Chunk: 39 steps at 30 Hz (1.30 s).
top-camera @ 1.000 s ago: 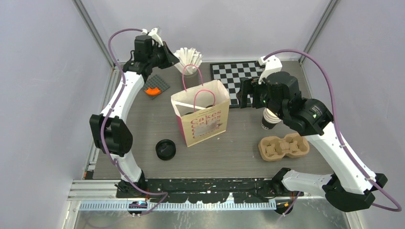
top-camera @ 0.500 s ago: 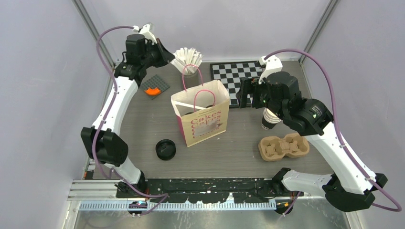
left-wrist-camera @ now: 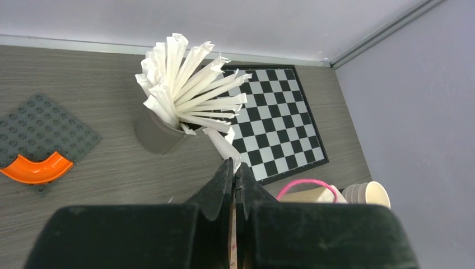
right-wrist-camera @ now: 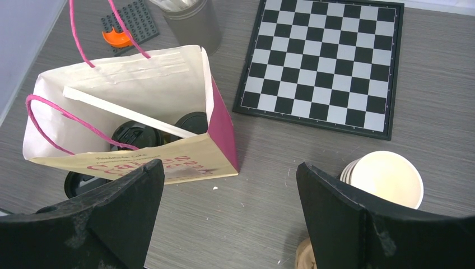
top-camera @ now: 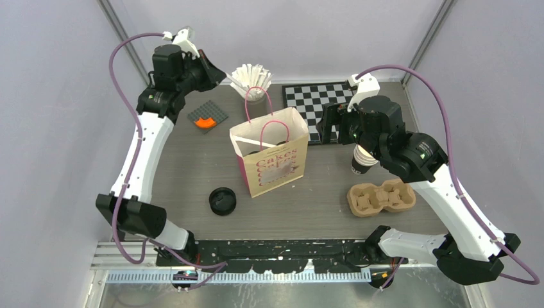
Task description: Pack the takeout coffee
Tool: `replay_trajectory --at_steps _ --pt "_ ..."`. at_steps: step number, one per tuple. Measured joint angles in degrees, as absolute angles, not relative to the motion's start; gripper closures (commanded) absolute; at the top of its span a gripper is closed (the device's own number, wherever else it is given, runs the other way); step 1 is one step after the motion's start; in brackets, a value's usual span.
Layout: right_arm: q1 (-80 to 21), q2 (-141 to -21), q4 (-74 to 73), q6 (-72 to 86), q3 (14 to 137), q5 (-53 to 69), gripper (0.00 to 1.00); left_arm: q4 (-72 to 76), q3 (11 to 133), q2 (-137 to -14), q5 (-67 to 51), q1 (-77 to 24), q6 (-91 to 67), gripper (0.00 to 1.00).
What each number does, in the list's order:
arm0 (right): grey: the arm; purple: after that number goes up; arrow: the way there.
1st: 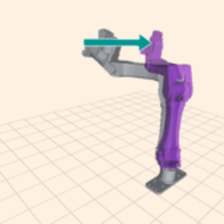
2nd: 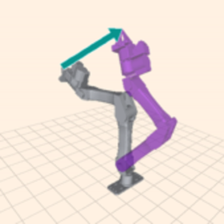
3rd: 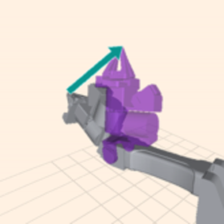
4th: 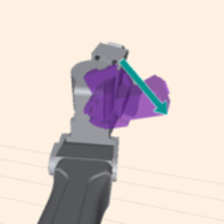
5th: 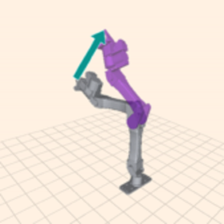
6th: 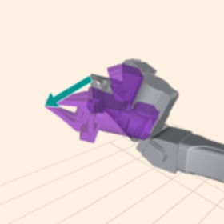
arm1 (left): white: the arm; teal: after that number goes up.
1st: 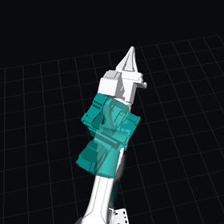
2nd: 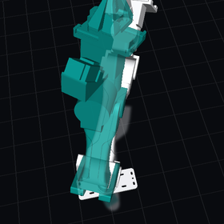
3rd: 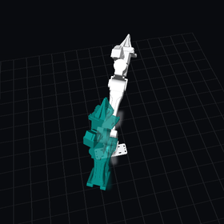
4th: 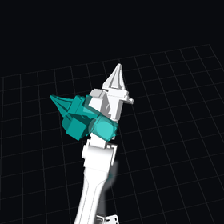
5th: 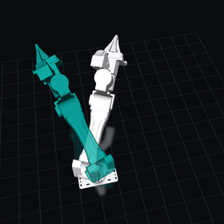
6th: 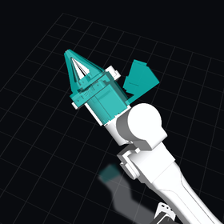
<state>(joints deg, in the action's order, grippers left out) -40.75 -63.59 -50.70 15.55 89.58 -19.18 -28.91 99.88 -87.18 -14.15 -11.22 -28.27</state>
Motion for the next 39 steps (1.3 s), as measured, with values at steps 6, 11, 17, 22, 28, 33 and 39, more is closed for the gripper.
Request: replay_trajectory --at_steps 6,11,17,22,28,33,39 --pt "-40.75 -63.59 -50.52 15.27 89.58 -19.14 0.08 -33.76 100.6 -80.77 -14.11 -11.22 -28.51 1.0" --pt "-40.75 -63.59 -50.04 14.94 89.58 -18.81 0.08 -35.29 102.26 -74.76 -12.99 -11.22 -29.19 1.0" --pt "-40.75 -63.59 -49.63 14.85 89.58 -18.31 0.08 -34.3 104.31 -70.76 -14.2 -11.22 -31.46 1.0" --pt "-40.75 -63.57 -49.39 14.87 89.58 -18.04 0.08 -30.26 103.24 -68.16 -18.59 -11.22 -34.83 1.0" --pt "-40.75 -62.98 -49.28 14.9 89.58 -17.91 0.08 -25.36 99.63 -65.89 -27.07 -11.25 -39.09 1.0" --pt "-40.75 -62.06 -49.25 14.92 89.58 -17.91 0.08 -27.07 95.79 -64.66 -31.55 -11.22 -38.74 1.0" --pt "-40.75 -60.97 -49.28 14.92 89.45 -17.93 0.08 -29.17 87.46 -61.93 -34.33 -11.25 -38.74 1.0"
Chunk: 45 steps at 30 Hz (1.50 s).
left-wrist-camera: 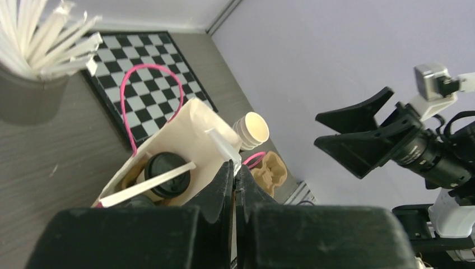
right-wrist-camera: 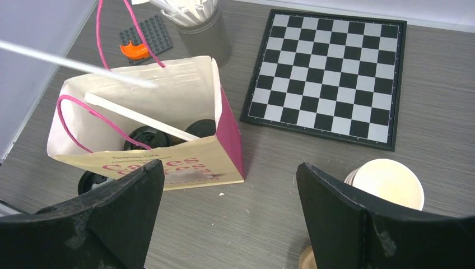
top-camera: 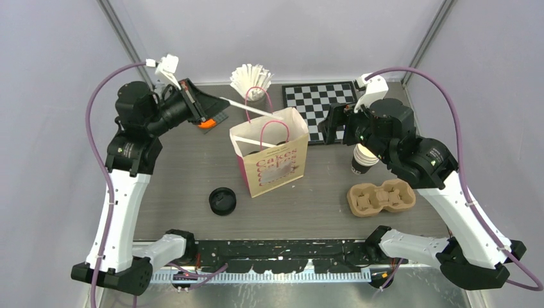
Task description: Pack the takeout coffee
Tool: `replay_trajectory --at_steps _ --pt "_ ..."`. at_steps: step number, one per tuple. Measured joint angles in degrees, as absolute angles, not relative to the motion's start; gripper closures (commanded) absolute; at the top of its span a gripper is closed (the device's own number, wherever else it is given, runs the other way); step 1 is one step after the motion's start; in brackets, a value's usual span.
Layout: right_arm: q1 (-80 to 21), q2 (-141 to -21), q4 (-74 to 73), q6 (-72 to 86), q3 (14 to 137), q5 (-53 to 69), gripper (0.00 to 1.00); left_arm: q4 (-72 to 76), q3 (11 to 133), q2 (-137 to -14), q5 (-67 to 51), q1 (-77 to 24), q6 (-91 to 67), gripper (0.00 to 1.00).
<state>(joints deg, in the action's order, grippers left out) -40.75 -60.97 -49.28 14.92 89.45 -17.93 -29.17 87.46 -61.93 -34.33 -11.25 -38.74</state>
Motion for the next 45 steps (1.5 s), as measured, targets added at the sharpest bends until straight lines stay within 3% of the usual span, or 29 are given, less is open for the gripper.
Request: replay_trajectory --at_steps 12,18,19,20,21,29,39,45 --pt "-40.75 -60.95 -49.3 14.87 89.43 -17.96 0.08 -24.95 77.17 -66.06 -35.14 -16.19 -40.03 0.97" --pt "-40.75 -61.04 -49.3 14.87 89.43 -17.91 0.08 -24.91 75.16 -69.54 -32.36 -19.14 -38.0 0.48" --pt "-40.75 -61.12 -49.36 14.79 89.47 -17.91 0.08 -27.03 76.07 -69.84 -30.39 -19.11 -36.75 0.31" --pt "-40.75 -61.19 -49.43 14.61 89.54 -17.93 0.08 -28.95 77.25 -70.02 -28.67 -19.07 -35.05 0.05" --pt "-40.75 -61.36 -49.71 14.44 89.73 -17.93 0.08 -30.63 78.52 -70.08 -27.51 -19.05 -33.26 0.01" --pt "-40.75 -61.98 -50.92 14.59 90.59 -18.81 0.03 -38.39 91.74 -67.99 -19.0 -19.0 -24.93 0.0" --pt "-40.75 -56.88 -46.48 23.97 83.68 -20.99 0.02 -42.04 79.7 -50.7 -14.79 -19.0 -25.06 0.0" --pt "-40.75 -53.87 -45.91 25.41 82.28 -20.45 0.02 -44.42 77.6 -46.7 -12.38 -19.0 -25.54 0.0"
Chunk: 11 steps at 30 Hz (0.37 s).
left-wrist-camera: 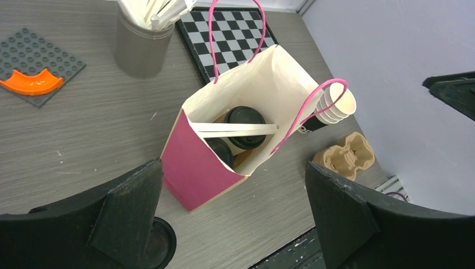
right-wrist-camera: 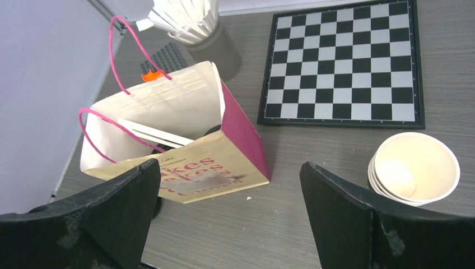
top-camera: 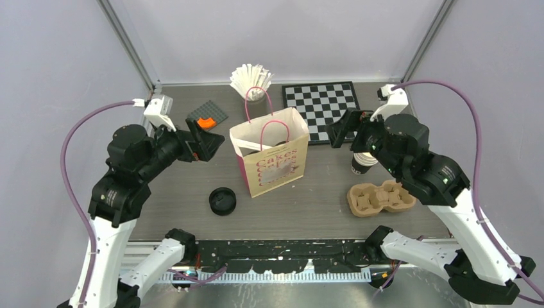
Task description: Pack the takeout coffee
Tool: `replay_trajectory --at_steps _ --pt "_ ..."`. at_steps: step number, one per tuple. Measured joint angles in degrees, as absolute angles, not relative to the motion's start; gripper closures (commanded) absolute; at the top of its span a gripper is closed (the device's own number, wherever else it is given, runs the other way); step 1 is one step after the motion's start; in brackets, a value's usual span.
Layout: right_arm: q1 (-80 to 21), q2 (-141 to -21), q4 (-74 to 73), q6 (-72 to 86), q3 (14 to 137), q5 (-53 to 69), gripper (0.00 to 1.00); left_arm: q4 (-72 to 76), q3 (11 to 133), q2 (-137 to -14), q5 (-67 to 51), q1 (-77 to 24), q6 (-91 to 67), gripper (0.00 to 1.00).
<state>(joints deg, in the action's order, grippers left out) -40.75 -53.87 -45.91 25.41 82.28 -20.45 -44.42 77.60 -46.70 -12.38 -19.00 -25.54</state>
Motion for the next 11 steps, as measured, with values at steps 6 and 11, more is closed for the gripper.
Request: replay_trajectory --at_steps 6,11 --pt "-40.75 -51.16 -46.06 25.63 82.0 -21.87 0.02 -44.34 76.73 -46.54 -11.51 -19.0 -27.0 0.0" --pt "-40.75 -50.52 -45.89 25.63 80.88 -21.34 0.03 -43.48 75.22 -45.82 -10.79 -19.0 -27.03 0.0"
